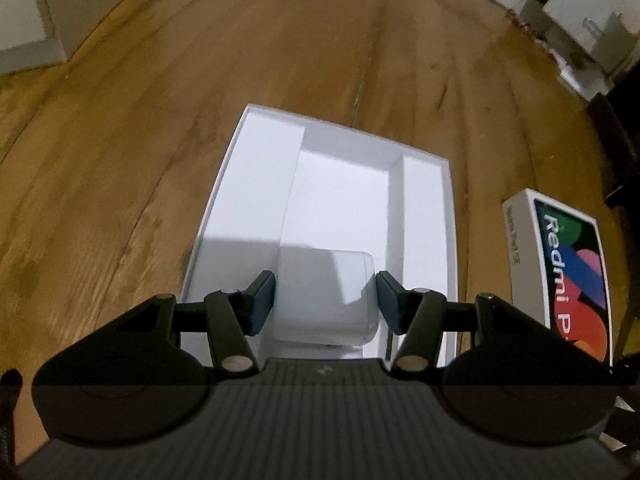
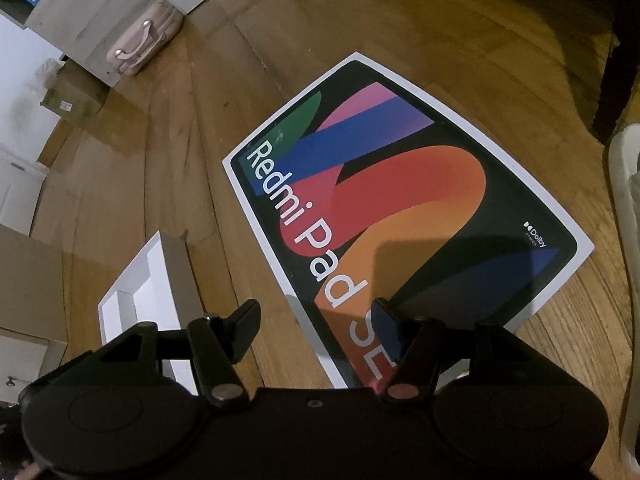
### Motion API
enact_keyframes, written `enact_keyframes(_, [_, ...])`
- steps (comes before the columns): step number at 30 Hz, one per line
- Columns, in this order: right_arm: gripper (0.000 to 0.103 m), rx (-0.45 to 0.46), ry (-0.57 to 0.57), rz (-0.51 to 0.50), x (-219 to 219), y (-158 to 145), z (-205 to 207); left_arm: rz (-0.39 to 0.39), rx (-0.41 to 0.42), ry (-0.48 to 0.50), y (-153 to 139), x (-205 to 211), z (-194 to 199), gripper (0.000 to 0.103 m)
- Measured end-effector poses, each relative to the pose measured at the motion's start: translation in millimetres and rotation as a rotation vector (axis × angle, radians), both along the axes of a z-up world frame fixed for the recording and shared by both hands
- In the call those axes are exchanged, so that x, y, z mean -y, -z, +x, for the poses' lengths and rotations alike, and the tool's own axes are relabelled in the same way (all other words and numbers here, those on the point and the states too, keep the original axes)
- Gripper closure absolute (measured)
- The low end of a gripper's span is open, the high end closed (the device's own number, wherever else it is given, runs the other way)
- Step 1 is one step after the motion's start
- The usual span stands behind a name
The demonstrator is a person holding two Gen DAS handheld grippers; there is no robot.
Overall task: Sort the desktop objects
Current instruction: 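Lower the pronged charger into the insert and open the left gripper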
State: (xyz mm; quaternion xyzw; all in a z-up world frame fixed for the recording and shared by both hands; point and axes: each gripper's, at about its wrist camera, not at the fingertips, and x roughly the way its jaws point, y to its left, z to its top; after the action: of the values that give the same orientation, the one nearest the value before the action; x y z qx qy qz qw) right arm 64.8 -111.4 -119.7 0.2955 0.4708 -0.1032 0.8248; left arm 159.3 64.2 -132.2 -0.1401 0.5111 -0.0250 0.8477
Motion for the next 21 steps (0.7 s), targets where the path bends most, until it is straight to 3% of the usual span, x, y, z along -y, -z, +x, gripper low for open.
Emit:
enact_keyframes(10, [0.036, -0.015, -0.035, -0.040, -8, -2, 2, -0.046, 0.031, -0.001, 9, -4, 12, 0.049])
enact_keyframes(21, [0.036, -0.013, -0.057, -0.070, -11, -2, 9, 0.008, 0.021, -0.013, 13, 7, 15, 0.049])
